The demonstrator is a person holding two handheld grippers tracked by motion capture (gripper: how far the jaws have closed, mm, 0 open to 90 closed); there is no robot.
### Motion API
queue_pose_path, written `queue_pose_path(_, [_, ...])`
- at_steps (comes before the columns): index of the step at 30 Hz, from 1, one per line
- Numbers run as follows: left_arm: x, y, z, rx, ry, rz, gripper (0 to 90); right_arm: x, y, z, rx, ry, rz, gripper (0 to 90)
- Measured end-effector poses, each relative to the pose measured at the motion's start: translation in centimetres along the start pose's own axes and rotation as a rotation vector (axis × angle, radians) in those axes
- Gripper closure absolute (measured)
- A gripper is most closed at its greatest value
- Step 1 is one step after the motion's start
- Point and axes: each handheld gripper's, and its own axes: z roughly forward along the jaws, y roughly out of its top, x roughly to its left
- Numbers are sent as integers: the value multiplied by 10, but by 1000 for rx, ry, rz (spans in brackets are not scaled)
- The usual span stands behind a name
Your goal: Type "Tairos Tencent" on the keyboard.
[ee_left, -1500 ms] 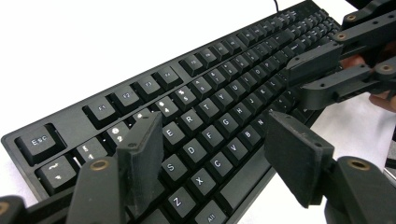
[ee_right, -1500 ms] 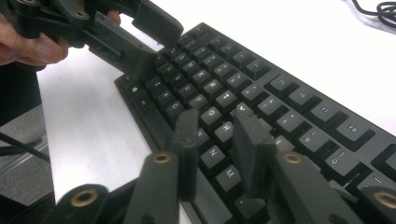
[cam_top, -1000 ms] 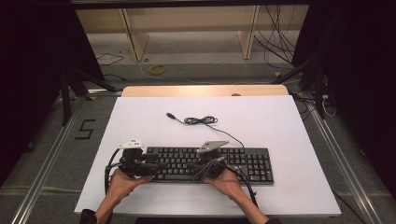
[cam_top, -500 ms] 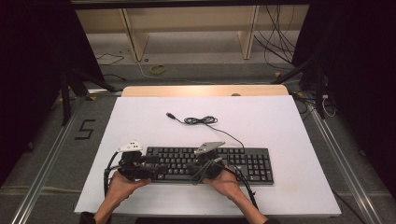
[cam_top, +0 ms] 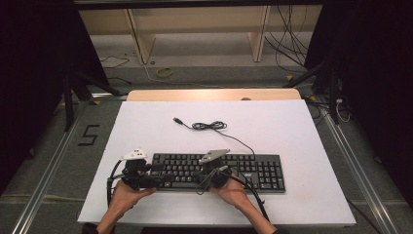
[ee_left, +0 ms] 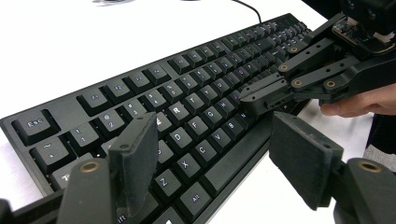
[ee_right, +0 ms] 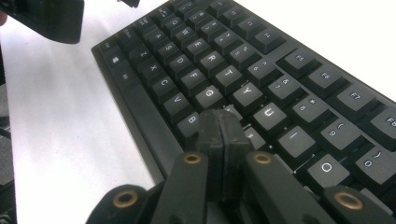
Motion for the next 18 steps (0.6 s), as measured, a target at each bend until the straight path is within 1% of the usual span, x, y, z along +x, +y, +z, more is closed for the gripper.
queue_pose_path(3, [0, 0, 0, 3, -2, 1, 333, 0, 0, 0, -1, 2, 0, 900])
queue_pose_path(6, [0, 0, 1, 9, -1, 4, 338, 0, -1, 2, 13, 3, -4, 900])
queue_pose_path(8, [0, 0, 2, 9, 2, 1, 336, 0, -3, 3, 5, 7, 4, 900])
queue_pose_path(11, [1, 0, 2, 11, 2, 2, 334, 0, -2, 3, 6, 0, -3, 900])
queue_pose_path(14, [1, 0, 2, 10, 1, 0, 333, 1, -2, 3, 4, 1, 6, 897])
queue_pose_path(18, [1, 0, 3, 16, 2, 2, 333, 0, -1, 0, -18, 26, 25, 819])
